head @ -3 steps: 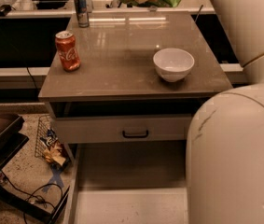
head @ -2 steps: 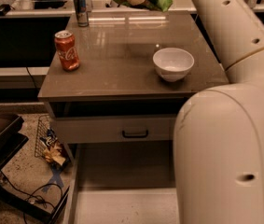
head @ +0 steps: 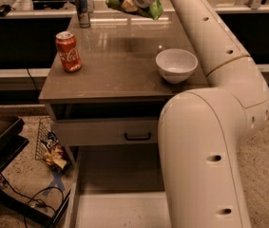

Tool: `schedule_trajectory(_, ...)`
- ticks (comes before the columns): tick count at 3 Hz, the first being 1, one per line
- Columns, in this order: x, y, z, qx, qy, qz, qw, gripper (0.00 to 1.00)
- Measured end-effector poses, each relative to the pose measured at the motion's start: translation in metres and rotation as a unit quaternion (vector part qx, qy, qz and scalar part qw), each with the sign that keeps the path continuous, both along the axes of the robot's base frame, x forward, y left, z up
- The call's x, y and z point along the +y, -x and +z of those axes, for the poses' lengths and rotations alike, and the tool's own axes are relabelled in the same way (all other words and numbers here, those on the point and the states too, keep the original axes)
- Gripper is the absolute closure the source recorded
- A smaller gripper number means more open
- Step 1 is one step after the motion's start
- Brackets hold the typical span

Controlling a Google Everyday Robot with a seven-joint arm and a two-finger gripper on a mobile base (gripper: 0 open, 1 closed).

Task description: Pick green rice chip bag from middle drawer and place on counter

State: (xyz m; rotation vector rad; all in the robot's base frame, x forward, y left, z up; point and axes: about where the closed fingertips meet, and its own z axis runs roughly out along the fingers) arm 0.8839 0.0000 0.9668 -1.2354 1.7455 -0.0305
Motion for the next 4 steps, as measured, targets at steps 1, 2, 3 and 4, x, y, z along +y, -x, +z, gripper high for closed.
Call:
schedule_trajectory(1,0.004,-0.001,-0.004,0.002,0.000,0.002,1.0000,0.62)
schedule_trajectory(2,0.006,-0.001,-0.007,0.005,0.001,0.004,1.0000,0.38)
schedule_trajectory(3,0.009,-0.002,-0.011,0.007,0.002,0.005,1.0000,0.15)
schedule_trajectory(4,0.011,-0.003,-0.015,0.009,0.002,0.007,0.9999,0.00)
